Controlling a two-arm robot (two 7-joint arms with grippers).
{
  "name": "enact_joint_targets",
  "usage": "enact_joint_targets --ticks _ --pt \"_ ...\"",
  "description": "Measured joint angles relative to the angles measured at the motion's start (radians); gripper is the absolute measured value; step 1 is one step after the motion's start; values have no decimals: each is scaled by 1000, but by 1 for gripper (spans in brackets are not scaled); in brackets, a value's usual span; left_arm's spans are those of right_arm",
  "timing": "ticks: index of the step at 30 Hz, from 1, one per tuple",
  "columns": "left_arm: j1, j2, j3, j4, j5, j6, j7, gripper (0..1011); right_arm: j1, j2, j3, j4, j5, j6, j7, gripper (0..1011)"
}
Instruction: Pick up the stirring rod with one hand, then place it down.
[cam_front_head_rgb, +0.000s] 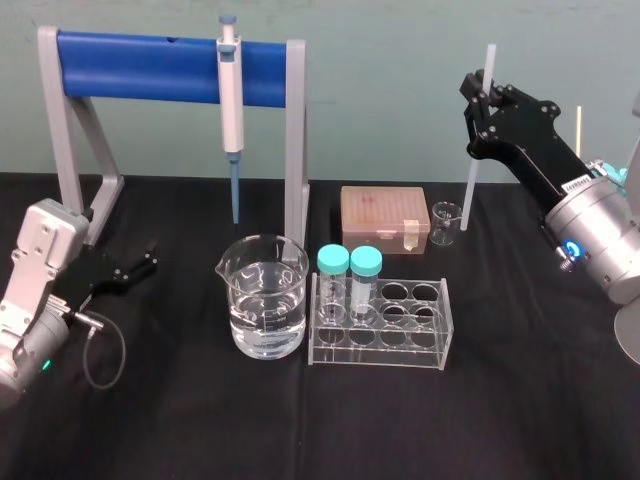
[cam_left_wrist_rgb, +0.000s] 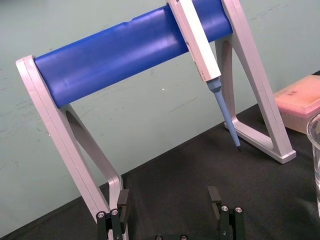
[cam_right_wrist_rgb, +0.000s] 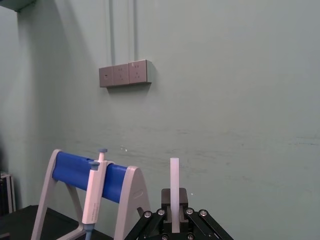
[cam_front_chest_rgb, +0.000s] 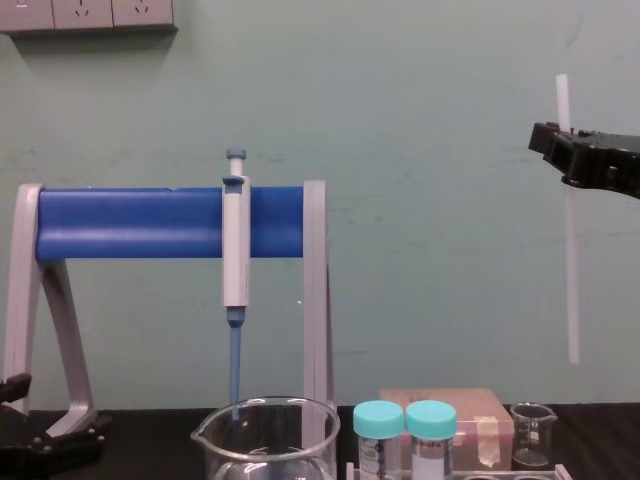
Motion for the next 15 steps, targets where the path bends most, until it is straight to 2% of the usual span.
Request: enact_joint_targets --ticks 15 --pt "0 0 0 0 0 0 0 1000 -8 9 -4 -12 0 6 11 68"
